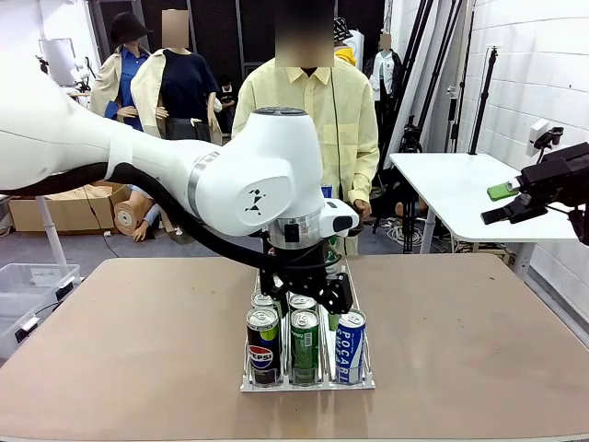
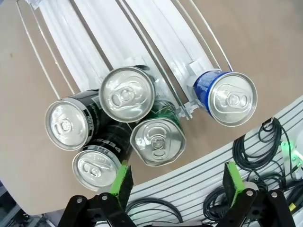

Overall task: Retrieve and hand over the desired beverage to the person.
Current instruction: Pick up another can of the same type that the person held from the Automatic Can Dispenser.

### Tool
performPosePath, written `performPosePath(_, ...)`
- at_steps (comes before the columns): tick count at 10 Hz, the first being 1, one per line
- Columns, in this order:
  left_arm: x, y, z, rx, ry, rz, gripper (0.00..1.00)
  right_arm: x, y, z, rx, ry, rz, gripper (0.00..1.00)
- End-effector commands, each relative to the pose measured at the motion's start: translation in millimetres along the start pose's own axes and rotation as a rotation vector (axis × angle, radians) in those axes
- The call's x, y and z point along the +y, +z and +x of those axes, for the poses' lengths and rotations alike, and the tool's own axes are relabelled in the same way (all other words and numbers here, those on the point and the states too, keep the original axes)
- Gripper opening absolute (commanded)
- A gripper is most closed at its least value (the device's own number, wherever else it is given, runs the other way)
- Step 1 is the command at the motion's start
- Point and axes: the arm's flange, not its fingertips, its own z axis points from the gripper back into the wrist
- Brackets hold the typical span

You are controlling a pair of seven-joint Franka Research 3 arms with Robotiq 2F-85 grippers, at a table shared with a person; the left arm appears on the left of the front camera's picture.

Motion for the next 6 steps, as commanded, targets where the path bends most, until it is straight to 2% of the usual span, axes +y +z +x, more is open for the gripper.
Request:
performPosePath(1, -8.2, -1.2, 9.0, 0.024, 0.021, 0.027, 1.0, 0.5, -0.2, 1.0, -0.006, 0.002, 0.0, 1.0)
performPosePath(6, -4.5, -6.8, 11.9, 0.017, 0.052, 0.039, 1.0, 0.5, -0.2, 1.0, -0.006, 0.002, 0.0, 1.0)
